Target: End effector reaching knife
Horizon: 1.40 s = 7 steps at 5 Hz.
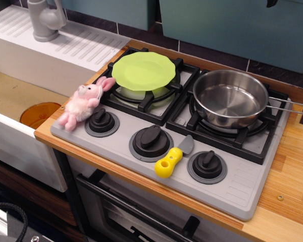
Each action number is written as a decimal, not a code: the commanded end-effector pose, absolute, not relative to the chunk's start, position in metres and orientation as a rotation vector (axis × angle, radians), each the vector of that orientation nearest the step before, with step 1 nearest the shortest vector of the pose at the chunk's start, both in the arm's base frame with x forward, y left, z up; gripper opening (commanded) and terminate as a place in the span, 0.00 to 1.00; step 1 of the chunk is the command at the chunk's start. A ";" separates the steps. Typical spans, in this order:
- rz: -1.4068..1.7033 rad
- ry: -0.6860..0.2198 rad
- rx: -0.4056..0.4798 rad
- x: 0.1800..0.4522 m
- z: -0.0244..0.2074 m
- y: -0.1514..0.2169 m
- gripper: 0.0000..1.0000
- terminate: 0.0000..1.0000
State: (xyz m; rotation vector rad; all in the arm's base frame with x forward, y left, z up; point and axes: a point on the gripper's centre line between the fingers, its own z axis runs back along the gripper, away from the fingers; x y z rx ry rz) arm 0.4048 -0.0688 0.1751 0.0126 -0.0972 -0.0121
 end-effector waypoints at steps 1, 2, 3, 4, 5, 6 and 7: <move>-0.012 -0.097 0.013 0.405 0.175 -0.069 1.00 0.00; -0.024 -0.092 0.036 0.389 0.179 -0.066 1.00 0.00; -0.032 -0.077 0.074 0.375 0.183 -0.064 1.00 0.00; -0.050 -0.099 0.072 0.363 0.178 -0.060 1.00 0.00; -0.054 -0.115 0.078 0.349 0.166 -0.055 1.00 0.00; -0.059 -0.132 0.076 0.336 0.151 -0.051 1.00 0.00; -0.051 -0.148 0.076 0.322 0.138 -0.051 1.00 0.00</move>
